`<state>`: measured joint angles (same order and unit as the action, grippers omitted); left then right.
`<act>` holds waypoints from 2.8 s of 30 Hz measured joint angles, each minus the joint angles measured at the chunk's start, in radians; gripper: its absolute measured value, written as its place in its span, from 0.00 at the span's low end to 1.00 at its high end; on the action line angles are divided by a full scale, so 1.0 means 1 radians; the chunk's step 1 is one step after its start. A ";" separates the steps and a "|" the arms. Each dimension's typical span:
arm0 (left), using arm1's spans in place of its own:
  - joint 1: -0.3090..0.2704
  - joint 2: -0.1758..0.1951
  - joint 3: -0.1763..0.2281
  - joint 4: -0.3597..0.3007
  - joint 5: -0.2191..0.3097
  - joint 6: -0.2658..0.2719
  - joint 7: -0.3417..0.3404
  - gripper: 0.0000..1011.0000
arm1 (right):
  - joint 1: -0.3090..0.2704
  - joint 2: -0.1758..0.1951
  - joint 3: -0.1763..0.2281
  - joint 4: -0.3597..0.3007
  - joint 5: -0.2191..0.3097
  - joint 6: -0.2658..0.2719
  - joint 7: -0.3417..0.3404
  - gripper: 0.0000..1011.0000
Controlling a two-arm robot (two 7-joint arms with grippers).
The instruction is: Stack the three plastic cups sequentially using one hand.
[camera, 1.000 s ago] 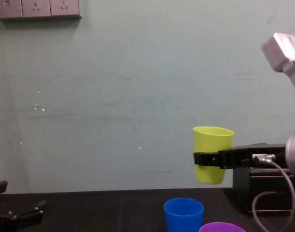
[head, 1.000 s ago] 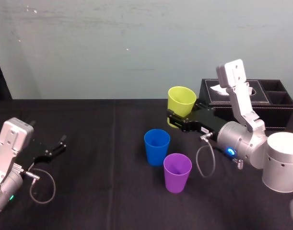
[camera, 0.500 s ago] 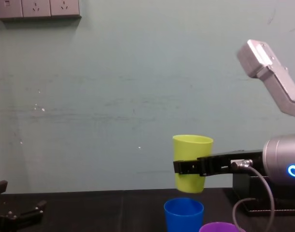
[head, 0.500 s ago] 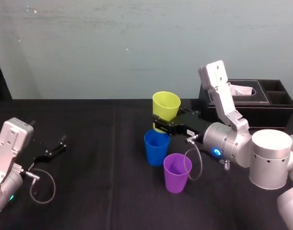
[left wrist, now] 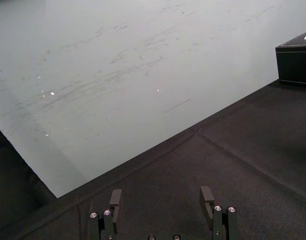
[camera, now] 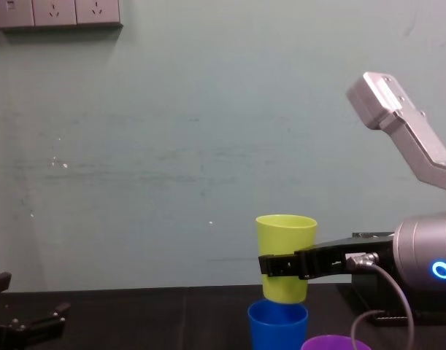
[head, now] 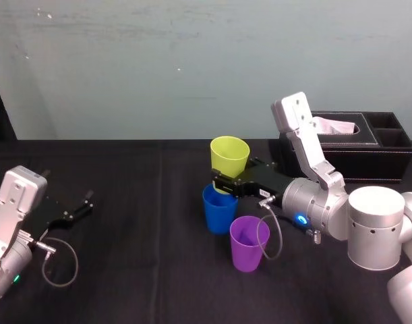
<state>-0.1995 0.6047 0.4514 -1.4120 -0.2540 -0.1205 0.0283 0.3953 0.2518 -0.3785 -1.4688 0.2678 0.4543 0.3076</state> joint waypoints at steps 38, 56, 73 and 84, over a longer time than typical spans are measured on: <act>0.000 0.000 0.000 0.000 0.000 0.000 0.000 0.99 | 0.003 -0.005 -0.036 0.034 -0.030 -0.035 0.006 0.70; 0.000 0.000 0.000 0.000 0.000 0.000 0.000 0.99 | 0.003 -0.014 -0.034 0.052 -0.042 -0.045 0.006 0.70; 0.000 0.000 0.000 0.000 0.000 0.000 0.000 0.99 | 0.006 -0.017 -0.034 0.063 -0.047 -0.050 0.008 0.70; 0.000 0.000 0.000 0.000 0.000 0.000 0.000 0.99 | 0.006 -0.017 -0.034 0.061 -0.046 -0.049 0.009 0.96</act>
<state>-0.1995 0.6047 0.4514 -1.4120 -0.2539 -0.1205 0.0283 0.4010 0.2349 -0.4122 -1.4074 0.2218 0.4058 0.3164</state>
